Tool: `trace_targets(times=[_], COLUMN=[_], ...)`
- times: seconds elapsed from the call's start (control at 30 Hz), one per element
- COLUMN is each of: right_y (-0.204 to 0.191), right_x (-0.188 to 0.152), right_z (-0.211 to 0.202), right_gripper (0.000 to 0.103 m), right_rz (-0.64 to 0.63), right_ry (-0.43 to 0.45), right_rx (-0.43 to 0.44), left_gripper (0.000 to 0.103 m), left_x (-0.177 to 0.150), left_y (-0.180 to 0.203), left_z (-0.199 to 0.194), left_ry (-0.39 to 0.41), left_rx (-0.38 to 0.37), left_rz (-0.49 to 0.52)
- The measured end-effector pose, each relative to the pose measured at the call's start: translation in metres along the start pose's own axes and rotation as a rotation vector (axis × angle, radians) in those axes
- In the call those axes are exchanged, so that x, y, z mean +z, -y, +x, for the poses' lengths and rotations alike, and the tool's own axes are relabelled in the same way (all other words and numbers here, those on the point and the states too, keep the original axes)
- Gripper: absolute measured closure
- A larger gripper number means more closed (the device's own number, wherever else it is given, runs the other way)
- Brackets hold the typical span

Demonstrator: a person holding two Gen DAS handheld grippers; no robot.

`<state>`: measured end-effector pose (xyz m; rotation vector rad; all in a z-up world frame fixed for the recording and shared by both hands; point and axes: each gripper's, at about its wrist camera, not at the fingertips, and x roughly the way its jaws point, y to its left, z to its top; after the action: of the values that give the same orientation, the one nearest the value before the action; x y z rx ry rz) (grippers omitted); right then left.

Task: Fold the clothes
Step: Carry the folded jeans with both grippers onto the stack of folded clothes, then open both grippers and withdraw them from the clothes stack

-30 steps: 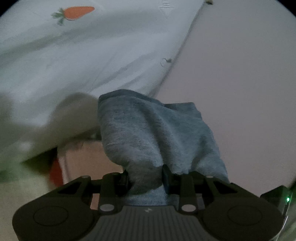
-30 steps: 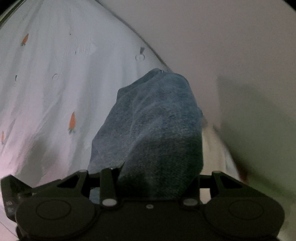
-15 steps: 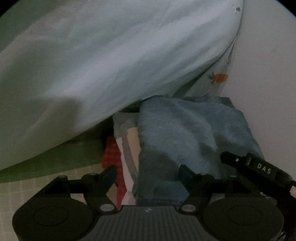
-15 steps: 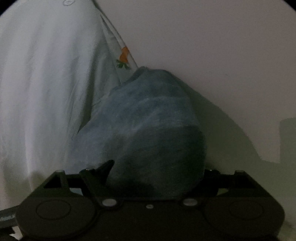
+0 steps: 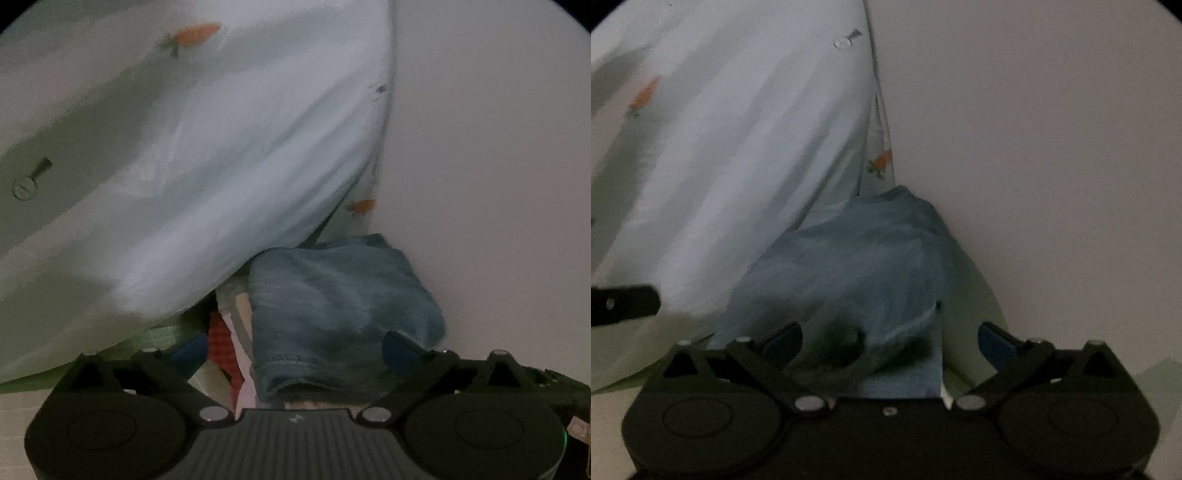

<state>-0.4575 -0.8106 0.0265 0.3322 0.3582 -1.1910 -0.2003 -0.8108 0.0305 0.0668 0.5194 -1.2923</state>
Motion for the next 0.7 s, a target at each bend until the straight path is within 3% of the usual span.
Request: trace_targets(times=[0.27, 0.47, 0.7], right_y=[-0.003, -0.006, -0.011], right_x=[-0.043, -0.085, -0.116], right_z=[-0.068, -0.117, -0.146], right_gripper=[0.001, 0.001, 0.001], right_rz=[0.025, 0.014, 0.025], right_ry=[-0.052, -0.098, -0.139], right_rx=[-0.008, -0.002, 0.006], left_gripper=[0.000, 0.000, 0.000], left_x=[-0.037, -0.075, -0.105], left_y=[0.007, 0.005, 0.005], left_z=[-0.062, -0.091, -0.110], left_ry=[0.002, -0.112, -0.191], left_rx=[-0.017, -0.022, -0.010], left_rz=[0.065, 0.046, 0.058])
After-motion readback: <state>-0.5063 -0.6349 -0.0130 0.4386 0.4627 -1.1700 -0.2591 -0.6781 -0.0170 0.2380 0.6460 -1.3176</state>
